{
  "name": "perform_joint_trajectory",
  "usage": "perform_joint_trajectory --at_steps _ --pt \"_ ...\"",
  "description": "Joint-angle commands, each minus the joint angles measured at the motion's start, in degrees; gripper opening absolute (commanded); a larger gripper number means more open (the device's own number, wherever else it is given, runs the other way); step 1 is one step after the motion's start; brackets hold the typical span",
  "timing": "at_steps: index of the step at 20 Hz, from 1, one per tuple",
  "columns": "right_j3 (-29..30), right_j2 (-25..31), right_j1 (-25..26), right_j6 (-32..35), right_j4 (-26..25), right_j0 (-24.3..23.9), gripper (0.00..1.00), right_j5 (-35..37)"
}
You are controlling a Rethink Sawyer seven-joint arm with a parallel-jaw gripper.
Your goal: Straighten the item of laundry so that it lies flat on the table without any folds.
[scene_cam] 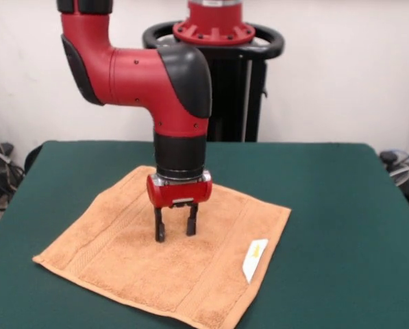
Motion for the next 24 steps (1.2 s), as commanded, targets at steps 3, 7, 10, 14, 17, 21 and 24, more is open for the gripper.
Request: perform_joint_trajectory --at_steps 3,7,10,14,17,21,24 --pt "8.8 14.2 19.9 14.2 3.5 1.0 1.0 1.0" --pt "10.8 14.3 19.3 16.8 6.6 1.8 1.0 -0.1" --pt "12.0 14.5 19.2 17.9 8.8 2.2 1.0 -1.1" --pt "14.4 10.2 14.5 22.0 15.9 9.1 1.0 -2.1" --pt "16.0 5.1 10.3 23.8 22.7 16.2 1.0 -1.9" --pt "16.3 2.0 8.8 21.6 27.0 20.4 1.0 -2.5" --pt "16.1 3.3 10.0 20.5 27.1 19.3 1.0 -3.6"
